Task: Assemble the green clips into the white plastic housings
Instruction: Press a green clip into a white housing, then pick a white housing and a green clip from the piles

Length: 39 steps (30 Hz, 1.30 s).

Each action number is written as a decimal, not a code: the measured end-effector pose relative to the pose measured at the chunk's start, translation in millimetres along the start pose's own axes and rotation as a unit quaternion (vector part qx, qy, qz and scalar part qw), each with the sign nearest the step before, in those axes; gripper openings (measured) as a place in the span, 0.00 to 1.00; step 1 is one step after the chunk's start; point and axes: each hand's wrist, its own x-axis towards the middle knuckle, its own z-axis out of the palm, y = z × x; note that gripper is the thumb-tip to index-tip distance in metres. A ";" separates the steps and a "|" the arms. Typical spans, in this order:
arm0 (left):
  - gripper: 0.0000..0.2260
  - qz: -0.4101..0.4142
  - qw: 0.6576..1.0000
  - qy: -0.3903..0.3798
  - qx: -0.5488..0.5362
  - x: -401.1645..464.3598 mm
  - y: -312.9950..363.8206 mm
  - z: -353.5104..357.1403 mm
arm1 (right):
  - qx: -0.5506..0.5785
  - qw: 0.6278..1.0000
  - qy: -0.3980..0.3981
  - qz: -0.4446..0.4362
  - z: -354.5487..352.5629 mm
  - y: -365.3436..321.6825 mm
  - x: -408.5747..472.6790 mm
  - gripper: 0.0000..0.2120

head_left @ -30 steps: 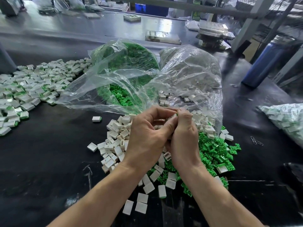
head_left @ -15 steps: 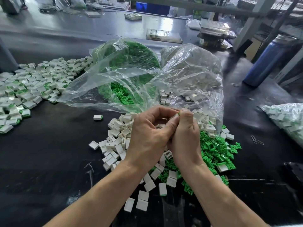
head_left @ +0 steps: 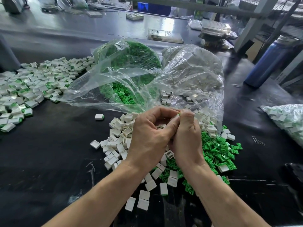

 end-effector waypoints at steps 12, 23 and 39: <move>0.08 -0.027 0.999 0.016 -0.012 3.2 5.3 -14.3 | -0.050 0.998 -0.023 0.007 -13.1 -1.8 2.9 0.33; 0.06 -0.157 0.870 0.160 0.439 44.2 6.7 -125.0 | -0.458 0.889 0.022 -0.021 -66.2 -11.6 30.3 0.16; 0.04 -0.183 0.804 0.189 0.534 46.1 -5.5 -139.8 | -0.477 0.877 -0.016 0.043 -83.5 -10.7 37.6 0.08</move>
